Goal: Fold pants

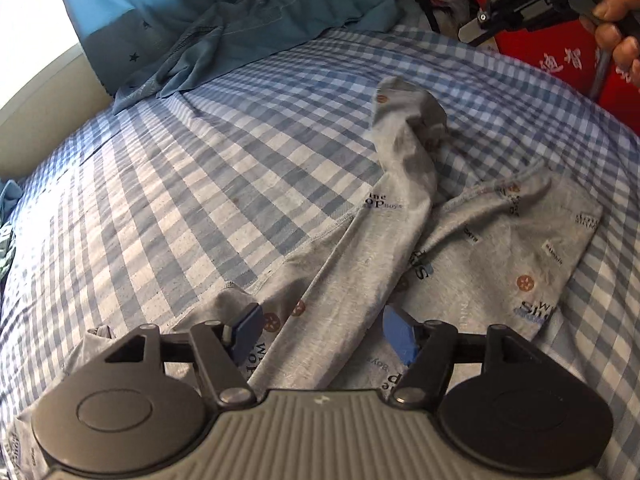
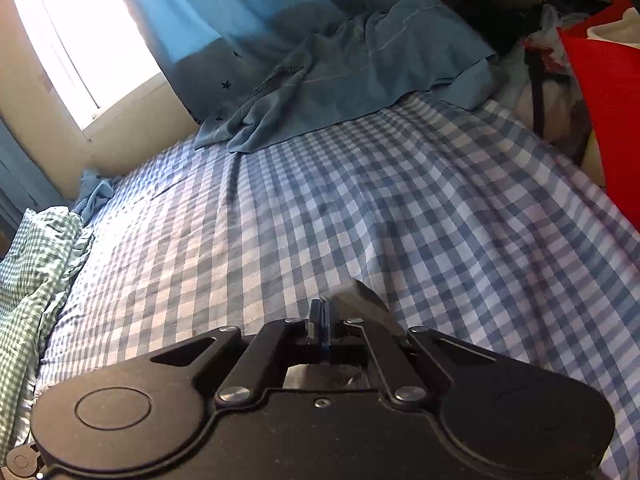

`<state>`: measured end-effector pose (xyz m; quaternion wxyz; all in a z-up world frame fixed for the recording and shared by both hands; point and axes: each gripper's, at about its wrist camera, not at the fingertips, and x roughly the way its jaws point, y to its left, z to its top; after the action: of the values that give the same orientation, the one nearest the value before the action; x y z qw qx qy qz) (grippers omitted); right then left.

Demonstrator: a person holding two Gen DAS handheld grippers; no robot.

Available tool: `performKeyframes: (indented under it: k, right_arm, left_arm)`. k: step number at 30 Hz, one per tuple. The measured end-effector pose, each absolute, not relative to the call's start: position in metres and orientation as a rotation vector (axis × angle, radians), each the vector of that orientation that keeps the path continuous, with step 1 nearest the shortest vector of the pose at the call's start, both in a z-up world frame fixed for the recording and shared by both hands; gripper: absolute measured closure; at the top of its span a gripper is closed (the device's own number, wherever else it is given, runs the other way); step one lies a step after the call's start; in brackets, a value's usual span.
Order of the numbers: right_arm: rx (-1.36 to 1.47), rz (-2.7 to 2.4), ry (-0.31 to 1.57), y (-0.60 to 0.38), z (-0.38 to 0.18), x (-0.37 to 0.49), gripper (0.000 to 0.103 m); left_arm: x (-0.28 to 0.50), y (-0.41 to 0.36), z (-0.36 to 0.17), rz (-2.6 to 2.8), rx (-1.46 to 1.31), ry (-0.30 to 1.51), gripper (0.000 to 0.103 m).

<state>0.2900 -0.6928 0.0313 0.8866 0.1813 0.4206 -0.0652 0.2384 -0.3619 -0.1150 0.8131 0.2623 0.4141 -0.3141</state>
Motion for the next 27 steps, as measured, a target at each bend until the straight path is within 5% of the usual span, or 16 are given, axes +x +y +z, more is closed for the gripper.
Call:
performKeyframes:
  k: [2,12,21,25,26,27]
  right_arm:
    - [0.403,-0.137,0.917,-0.696,0.019,0.287,0.103]
    - [0.408,-0.037,1.083,-0.675,-0.032,0.340,0.061]
    - [0.374,-0.151,1.289,-0.640,-0.096,0.449,0.061]
    - [0.324,-0.272,1.309,-0.635,-0.112,0.454,0.071]
    - [0.316,-0.285,1.302,-0.633,-0.111,0.453,0.078]
    - [0.313,-0.284,1.289,-0.632,-0.109,0.449,0.098]
  left_arm:
    - [0.250,-0.368,-0.132,-0.664,0.619,0.913,0.031]
    - [0.297,-0.346,-0.165,-0.647,0.472,1.110,0.036]
    - [0.312,-0.339,-0.177,-0.657,0.402,1.193,0.045]
    - [0.311,-0.338,-0.171,-0.653,0.434,1.188,0.088]
    - [0.312,-0.338,-0.170,-0.650,0.426,1.193,0.096]
    - [0.312,-0.337,-0.169,-0.654,0.414,1.199,0.098]
